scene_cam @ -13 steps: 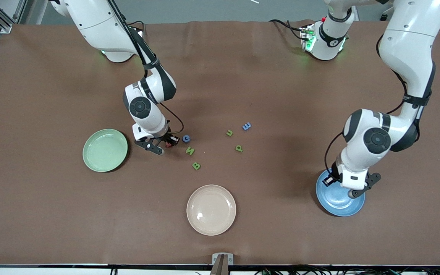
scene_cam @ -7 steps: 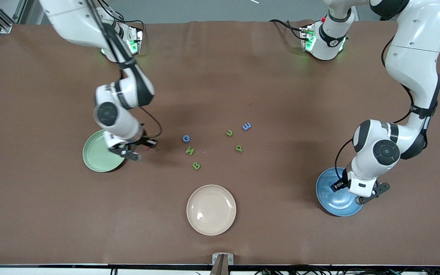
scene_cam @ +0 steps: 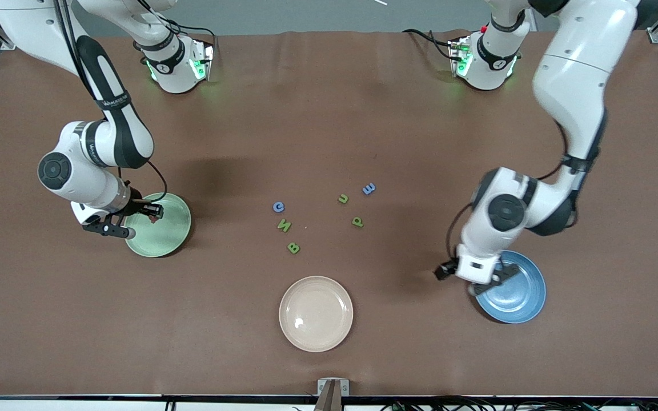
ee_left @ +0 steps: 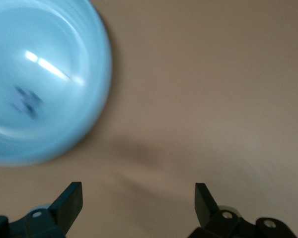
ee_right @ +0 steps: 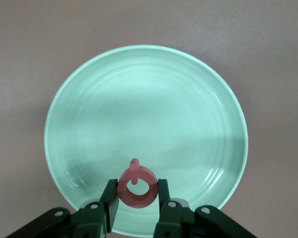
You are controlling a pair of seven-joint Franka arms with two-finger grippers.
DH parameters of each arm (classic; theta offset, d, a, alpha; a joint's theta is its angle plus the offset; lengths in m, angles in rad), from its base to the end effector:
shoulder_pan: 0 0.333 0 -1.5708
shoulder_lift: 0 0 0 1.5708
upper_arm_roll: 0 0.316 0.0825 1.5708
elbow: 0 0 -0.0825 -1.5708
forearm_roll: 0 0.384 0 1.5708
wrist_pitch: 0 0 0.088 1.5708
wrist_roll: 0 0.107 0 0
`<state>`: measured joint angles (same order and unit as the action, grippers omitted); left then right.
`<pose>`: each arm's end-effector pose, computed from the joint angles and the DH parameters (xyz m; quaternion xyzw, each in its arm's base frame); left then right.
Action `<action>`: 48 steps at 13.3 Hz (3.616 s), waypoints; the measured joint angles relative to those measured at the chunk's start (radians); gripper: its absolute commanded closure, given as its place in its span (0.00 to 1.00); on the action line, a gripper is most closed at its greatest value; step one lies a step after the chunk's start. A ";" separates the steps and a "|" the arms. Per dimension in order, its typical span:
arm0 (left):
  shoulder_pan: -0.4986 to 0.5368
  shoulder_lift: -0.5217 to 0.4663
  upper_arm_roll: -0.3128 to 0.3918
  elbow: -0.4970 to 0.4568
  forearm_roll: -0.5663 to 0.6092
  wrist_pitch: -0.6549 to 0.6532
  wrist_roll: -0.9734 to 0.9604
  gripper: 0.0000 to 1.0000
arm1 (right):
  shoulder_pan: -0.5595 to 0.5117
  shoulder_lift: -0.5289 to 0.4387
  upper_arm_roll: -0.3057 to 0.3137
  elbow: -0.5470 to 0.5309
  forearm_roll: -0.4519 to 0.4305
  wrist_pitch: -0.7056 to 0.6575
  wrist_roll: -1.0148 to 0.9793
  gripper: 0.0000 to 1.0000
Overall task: Sort upper and lower case letters into plates
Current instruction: 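Drop Q on the green plate while the left gripper drops x on the blue plate, then grasp the green B with the right gripper while the left gripper grasps d, then drop d on the blue plate while the right gripper drops B on the green plate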
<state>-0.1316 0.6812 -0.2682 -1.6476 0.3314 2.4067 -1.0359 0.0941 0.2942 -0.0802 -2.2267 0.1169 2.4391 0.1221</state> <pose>0.6517 -0.2471 0.2362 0.9707 0.2313 0.0651 0.0103 0.5401 0.0073 0.2338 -0.9940 0.0987 0.0414 0.0215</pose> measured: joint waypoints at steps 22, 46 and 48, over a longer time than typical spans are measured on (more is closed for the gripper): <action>-0.353 0.094 0.001 0.007 -0.061 -0.013 -0.818 0.88 | 0.445 0.259 0.071 0.422 0.058 -0.029 0.992 0.00; 0.263 0.007 0.028 0.015 0.047 -0.073 0.214 0.43 | 0.533 0.588 0.032 0.833 -0.046 -0.116 1.181 1.00; 0.272 0.024 0.028 0.014 0.059 -0.040 0.215 0.06 | 0.532 0.589 0.028 0.835 -0.063 -0.130 1.180 1.00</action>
<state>0.1409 0.7054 -0.2398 -1.6334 0.3900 2.3669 -0.8211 0.6265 0.8829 -0.0520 -1.3913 0.0537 2.3092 1.3023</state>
